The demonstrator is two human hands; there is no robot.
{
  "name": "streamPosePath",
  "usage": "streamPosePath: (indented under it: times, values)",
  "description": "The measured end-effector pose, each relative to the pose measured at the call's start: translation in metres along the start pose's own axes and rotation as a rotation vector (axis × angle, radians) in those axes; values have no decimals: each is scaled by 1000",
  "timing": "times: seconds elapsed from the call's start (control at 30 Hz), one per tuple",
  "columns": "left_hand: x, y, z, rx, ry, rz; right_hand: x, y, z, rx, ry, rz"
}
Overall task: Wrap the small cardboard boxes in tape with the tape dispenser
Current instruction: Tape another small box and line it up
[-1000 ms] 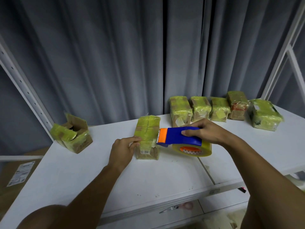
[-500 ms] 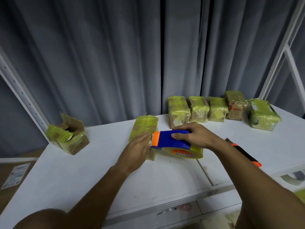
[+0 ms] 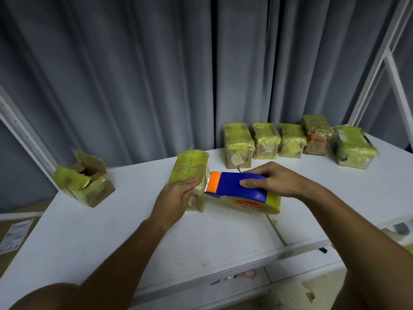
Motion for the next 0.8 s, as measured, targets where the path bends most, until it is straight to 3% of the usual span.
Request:
streamPosePath:
  times: [0.2, 0.5, 0.8]
  values:
    - [1, -1, 2, 1, -22, 6, 6, 6, -3, -44, 58, 82]
    - [2, 3, 10, -24, -32, 37, -37, -12, -39, -112, 409, 279]
    - [6, 3, 12, -10, -47, 63, -41, -20, -57, -89, 519, 305]
Point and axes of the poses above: each hand's wrist, its own y-axis away from the middle knuckle, its own x-axis out of the back of the hand, z = x × y, the point moved 9 cm from there along -y, towards the middle knuckle, and after that the axes turned 13 degrees about -y, right-handed, at the moved point
